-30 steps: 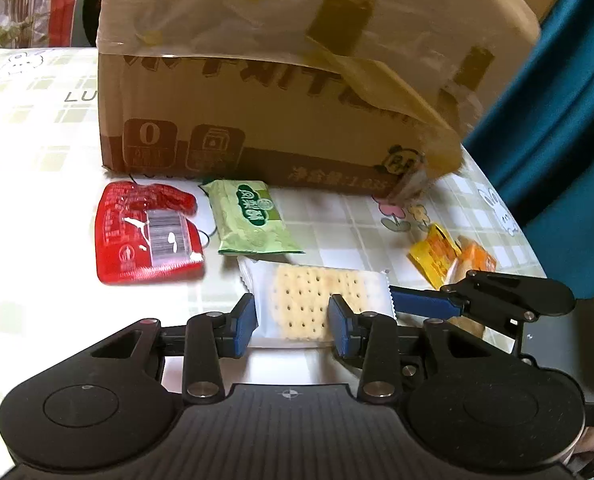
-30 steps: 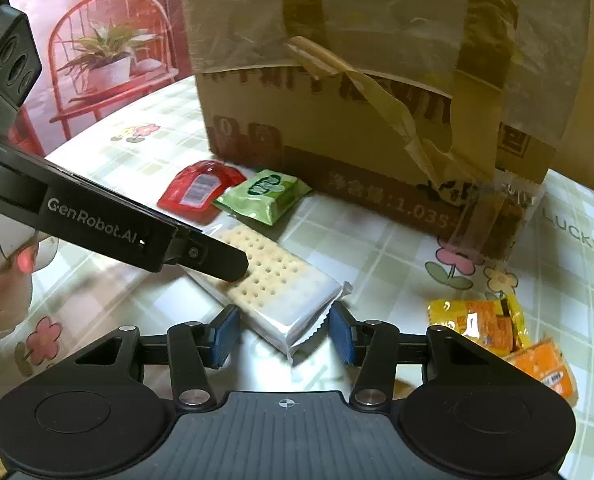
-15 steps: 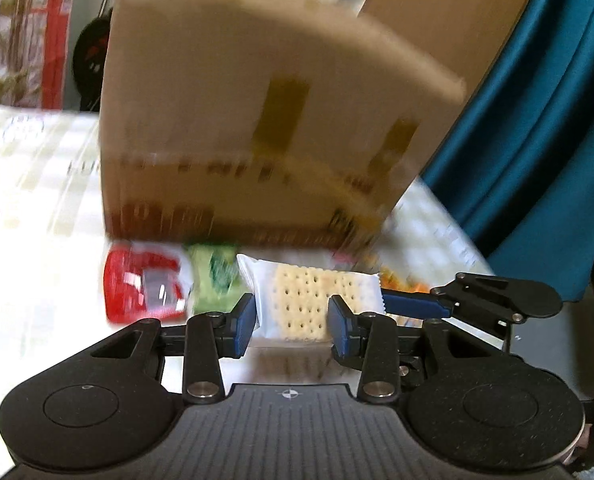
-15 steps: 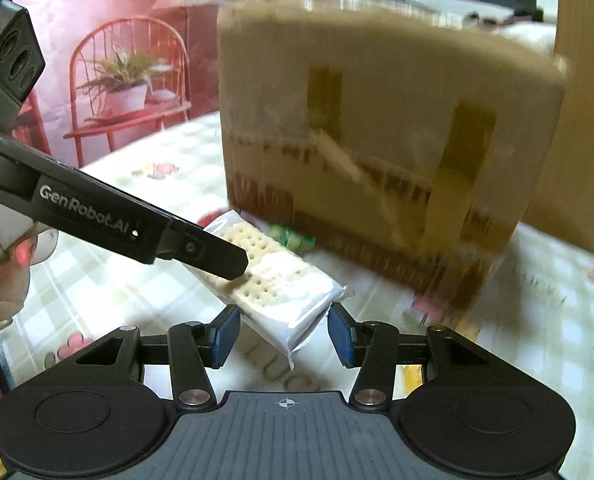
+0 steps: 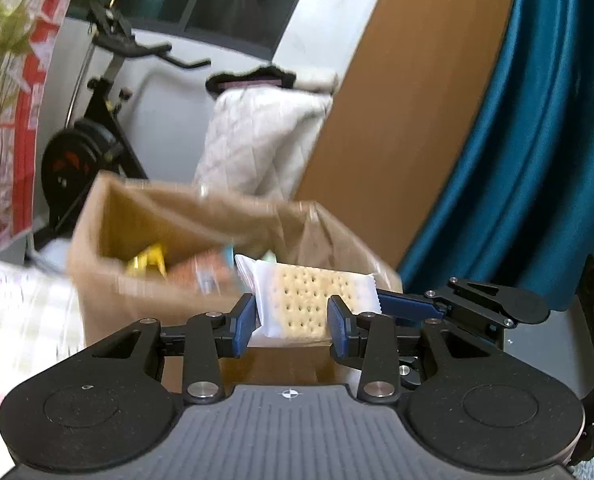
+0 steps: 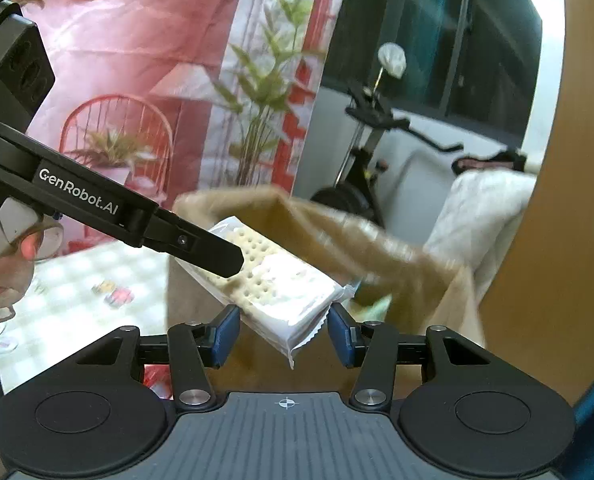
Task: Organize snacks
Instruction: 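Lift the cracker packet over the box and lower it inside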
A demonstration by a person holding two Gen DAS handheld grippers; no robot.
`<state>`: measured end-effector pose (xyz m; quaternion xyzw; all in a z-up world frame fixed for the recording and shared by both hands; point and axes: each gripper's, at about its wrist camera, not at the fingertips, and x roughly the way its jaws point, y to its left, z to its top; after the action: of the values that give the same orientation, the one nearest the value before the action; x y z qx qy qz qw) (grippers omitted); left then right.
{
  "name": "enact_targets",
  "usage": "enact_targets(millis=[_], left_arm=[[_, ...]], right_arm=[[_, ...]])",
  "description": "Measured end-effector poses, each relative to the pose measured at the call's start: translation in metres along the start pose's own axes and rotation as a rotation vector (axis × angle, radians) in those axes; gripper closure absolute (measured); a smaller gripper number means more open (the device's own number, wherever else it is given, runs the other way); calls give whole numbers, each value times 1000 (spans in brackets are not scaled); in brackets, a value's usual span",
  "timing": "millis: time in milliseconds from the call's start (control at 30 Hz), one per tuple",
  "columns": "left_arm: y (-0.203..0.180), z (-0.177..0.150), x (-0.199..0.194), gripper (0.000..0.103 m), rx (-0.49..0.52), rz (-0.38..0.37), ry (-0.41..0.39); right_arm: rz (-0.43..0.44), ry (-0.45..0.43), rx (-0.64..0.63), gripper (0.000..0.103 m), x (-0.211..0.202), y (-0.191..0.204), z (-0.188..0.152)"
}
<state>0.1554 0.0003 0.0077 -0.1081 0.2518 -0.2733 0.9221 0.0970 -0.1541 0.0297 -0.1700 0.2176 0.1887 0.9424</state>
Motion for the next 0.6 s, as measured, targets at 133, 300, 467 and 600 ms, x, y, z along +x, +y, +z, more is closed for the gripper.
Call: enact_targets(millis=[133,300,467,600], left_arm=[[11,23,27,63,-5,18,-11],[28,32,56,63,-8,57,20],[37,29,65,62,-20,107,66],[45,26,62,54,-55,109,87]], right_arm=[[-4,-3,-2,58,35,-24,21],[-9,24,3,58,79,-42,29],[2,78,23,58,105,-35,21],[16,89,82,53,110,-41,15]])
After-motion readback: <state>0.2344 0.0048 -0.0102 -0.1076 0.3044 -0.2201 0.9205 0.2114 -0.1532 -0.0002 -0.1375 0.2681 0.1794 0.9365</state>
